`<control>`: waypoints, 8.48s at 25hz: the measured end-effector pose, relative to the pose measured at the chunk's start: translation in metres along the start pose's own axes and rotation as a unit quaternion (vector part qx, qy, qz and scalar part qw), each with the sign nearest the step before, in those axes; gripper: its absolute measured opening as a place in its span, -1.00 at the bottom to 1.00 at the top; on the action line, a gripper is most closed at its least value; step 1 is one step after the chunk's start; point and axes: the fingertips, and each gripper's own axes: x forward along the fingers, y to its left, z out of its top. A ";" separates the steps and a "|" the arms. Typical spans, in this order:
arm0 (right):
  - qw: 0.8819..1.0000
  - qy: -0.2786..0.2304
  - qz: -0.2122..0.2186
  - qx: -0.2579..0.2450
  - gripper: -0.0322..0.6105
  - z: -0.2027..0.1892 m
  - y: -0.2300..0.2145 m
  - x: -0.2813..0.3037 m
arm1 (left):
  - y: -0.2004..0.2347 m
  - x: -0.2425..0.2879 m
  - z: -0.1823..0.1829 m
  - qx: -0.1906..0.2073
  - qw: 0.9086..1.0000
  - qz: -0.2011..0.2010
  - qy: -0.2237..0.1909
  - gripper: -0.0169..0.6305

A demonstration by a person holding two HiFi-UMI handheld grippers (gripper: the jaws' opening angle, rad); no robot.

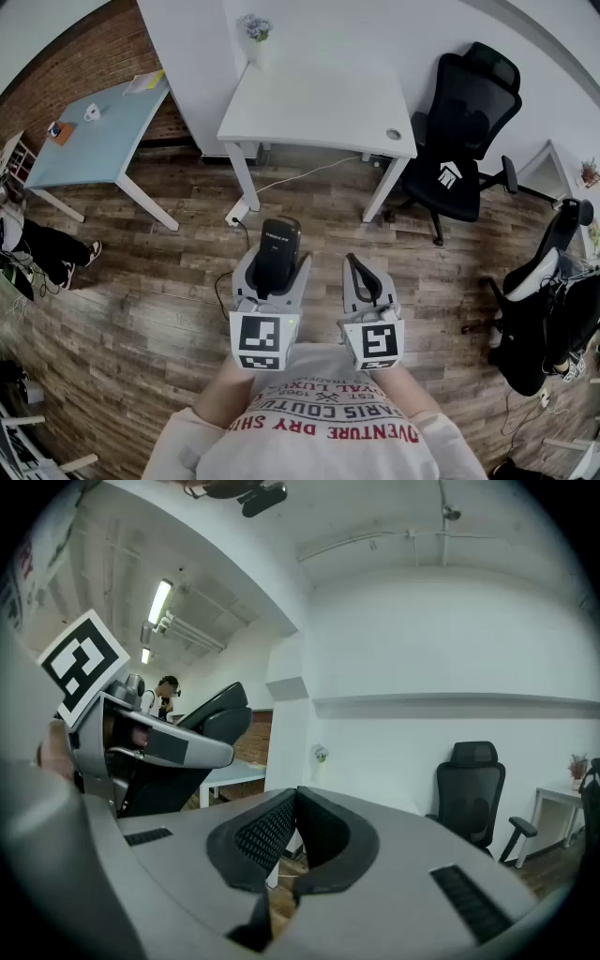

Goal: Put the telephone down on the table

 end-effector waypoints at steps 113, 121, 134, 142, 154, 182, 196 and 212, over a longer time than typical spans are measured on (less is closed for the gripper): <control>0.979 0.183 -0.023 0.087 -0.82 -0.137 -0.393 0.654 | 0.237 0.757 -0.071 -0.113 0.965 -0.030 0.234 -0.02; 0.974 0.206 -0.001 0.091 -0.82 -0.172 -0.426 0.680 | 0.234 0.819 -0.123 -0.089 0.952 -0.003 0.292 -0.02; 0.964 0.237 0.018 0.115 -0.82 -0.213 -0.452 0.703 | 0.229 0.874 -0.189 -0.101 0.916 0.027 0.388 -0.02; 0.965 0.239 0.034 0.106 -0.82 -0.219 -0.450 0.706 | 0.221 0.882 -0.204 -0.070 0.889 0.021 0.452 -0.02; 0.966 0.233 0.048 0.104 -0.82 -0.212 -0.442 0.709 | 0.216 0.882 -0.204 -0.080 0.888 0.005 0.453 -0.01; 0.985 0.158 -0.012 0.065 -0.82 -0.126 -0.424 0.685 | 0.238 0.813 -0.035 -0.075 0.975 0.044 0.204 -0.84; 0.999 0.006 -0.045 0.022 -0.82 -0.020 -0.394 0.674 | 0.254 0.739 0.104 -0.007 0.997 -0.024 -0.071 -0.87; 0.998 -0.003 -0.062 -0.005 -0.82 -0.003 -0.374 0.677 | 0.264 0.721 0.129 -0.027 0.989 -0.064 -0.131 -0.87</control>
